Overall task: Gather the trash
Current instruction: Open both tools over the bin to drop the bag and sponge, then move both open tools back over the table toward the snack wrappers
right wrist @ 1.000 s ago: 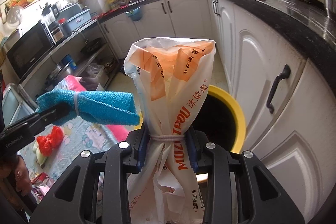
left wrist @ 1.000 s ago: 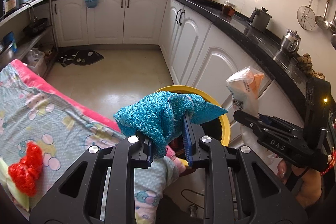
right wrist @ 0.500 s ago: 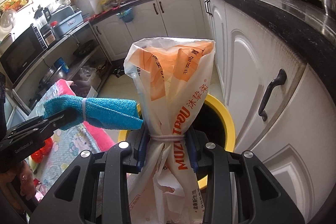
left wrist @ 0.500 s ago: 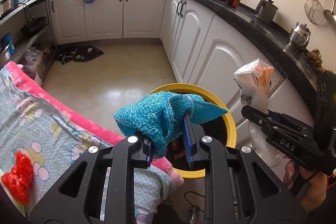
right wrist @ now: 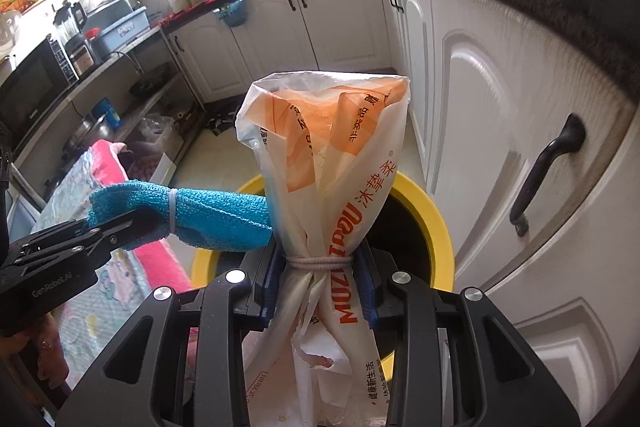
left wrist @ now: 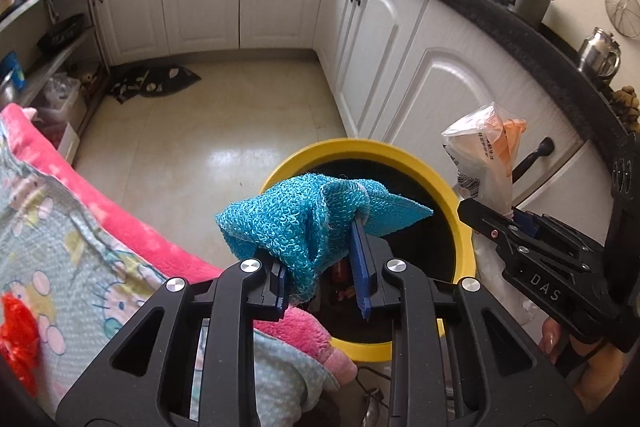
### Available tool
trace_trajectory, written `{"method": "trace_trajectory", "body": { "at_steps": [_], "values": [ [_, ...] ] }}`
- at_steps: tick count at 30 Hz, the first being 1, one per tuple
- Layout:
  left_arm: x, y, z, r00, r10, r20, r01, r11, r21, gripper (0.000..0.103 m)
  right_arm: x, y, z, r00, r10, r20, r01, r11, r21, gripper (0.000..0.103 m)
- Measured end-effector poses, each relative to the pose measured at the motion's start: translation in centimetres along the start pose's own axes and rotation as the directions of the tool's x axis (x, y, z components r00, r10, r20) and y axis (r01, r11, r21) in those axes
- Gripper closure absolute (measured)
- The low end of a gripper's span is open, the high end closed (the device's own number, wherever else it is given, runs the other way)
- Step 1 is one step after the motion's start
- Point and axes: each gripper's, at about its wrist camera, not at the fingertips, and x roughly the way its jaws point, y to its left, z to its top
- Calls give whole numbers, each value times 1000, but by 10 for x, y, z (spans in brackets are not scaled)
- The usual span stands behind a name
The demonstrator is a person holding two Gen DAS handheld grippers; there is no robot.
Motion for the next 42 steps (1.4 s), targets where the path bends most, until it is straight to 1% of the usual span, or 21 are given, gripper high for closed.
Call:
{"method": "trace_trajectory", "body": {
  "at_steps": [4, 8, 11, 13, 15, 19, 21, 24, 26, 27, 29, 30, 32, 34, 35, 42],
  "values": [
    [16, 2, -3, 999, 0, -37, 0, 1000, -12, 84, 20, -5, -7, 999, -12, -41, 12, 1000, 3, 71],
    [25, 0, -5, 998, -1, -58, 1, 1000, -10, 80, 35, -10, -13, 997, -14, -78, 15, 1000, 22, 70],
    [25, -1, -6, 998, 4, -58, -4, 1000, -3, 73, 39, -14, -14, 996, -17, -91, 20, 999, 39, 67],
    [24, -1, -6, 999, 5, -53, -5, 1000, -2, 71, 41, -15, -14, 995, -24, -93, 28, 999, 37, 65],
    [22, 0, -5, 999, 3, -47, -3, 1000, -6, 68, 40, -15, -15, 995, -25, -92, 29, 999, 40, 61],
    [10, 6, -6, 1000, 0, -29, -1, 1000, -19, 62, 34, -17, -15, 997, -27, -76, 32, 998, 61, 58],
    [4, 8, -6, 1000, 2, -18, -2, 1000, -26, 58, 31, -19, -16, 997, -28, -71, 33, 997, 68, 54],
    [-6, 12, -8, 1000, 9, -5, -9, 999, -33, 49, 26, -21, -17, 998, -31, -61, 35, 996, 77, 52],
    [-14, 16, -11, 1000, 15, 6, -15, 999, -45, 39, 21, -20, -18, 998, -31, -55, 35, 996, 79, 50],
    [-19, 19, -12, 1000, 19, 12, -18, 998, -54, 37, 17, -18, -18, 998, -29, -49, 33, 996, 79, 48],
    [-25, 22, -14, 1000, 24, 21, -22, 998, -64, 29, 11, -13, -20, 999, -29, -37, 32, 997, 75, 46],
    [-29, 24, -16, 999, 26, 25, -25, 997, -67, 27, 9, -11, -20, 999, -28, -33, 30, 997, 72, 44],
    [-39, 28, -19, 998, 39, 41, -35, 997, -75, 17, 1, -5, -20, 1000, -24, -20, 25, 998, 61, 42],
    [-51, 33, -23, 997, 54, 56, -49, 996, -80, 12, -7, 1, -20, 1000, -21, -5, 21, 998, 52, 40],
    [-55, 35, -24, 996, 61, 61, -56, 995, -84, 11, -10, 4, -20, 1000, -19, 3, 19, 999, 48, 38],
    [-92, 56, -33, 988, 104, 112, -88, 986, -140, 11, -31, 24, -19, 999, 19, 51, -20, 999, 30, 32]
  ]
}}
